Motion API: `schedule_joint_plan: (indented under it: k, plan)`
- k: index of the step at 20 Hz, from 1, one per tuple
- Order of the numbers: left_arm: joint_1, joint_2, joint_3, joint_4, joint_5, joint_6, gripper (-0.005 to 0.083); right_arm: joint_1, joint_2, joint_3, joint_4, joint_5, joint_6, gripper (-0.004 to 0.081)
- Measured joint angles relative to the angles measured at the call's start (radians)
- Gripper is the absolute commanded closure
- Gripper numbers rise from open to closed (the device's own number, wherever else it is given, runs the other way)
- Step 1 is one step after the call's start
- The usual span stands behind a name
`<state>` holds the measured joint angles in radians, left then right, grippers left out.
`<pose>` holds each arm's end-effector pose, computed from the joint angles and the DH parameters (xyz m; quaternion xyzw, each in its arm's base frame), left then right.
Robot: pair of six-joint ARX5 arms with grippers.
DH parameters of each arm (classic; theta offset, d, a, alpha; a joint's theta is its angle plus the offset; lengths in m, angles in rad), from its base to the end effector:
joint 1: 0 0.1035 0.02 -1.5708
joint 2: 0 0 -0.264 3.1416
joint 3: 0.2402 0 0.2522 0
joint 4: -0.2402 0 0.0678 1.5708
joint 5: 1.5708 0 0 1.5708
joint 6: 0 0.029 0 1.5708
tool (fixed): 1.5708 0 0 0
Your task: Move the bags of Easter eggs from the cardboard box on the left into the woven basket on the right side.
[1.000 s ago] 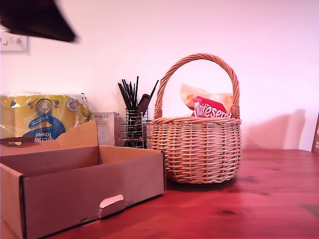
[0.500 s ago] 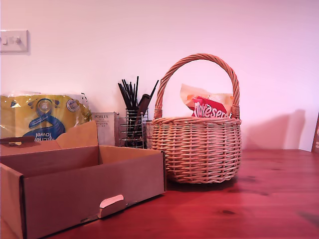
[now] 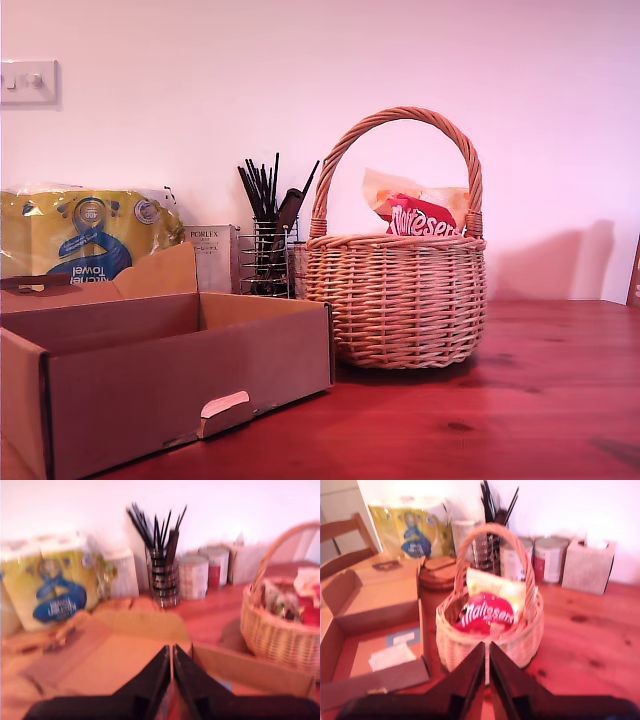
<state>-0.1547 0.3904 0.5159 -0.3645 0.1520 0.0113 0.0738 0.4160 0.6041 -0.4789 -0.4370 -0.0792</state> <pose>0.1032 -0.0205 0.2713 0.0057 0.1184 -0.1523 0.9812 0.0969 0.0195 0.2880 -0.0118 0.1325 0.2554 0.9576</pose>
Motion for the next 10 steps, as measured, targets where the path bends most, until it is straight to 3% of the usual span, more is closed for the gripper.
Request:
schedule_joint_plan:
  k: [10]
  plan:
    - [0.000, 0.007, 0.000, -0.114, 0.000, 0.000, 0.0794, 0.000, 0.020, 0.000, -0.093, 0.000, 0.000, 0.0783]
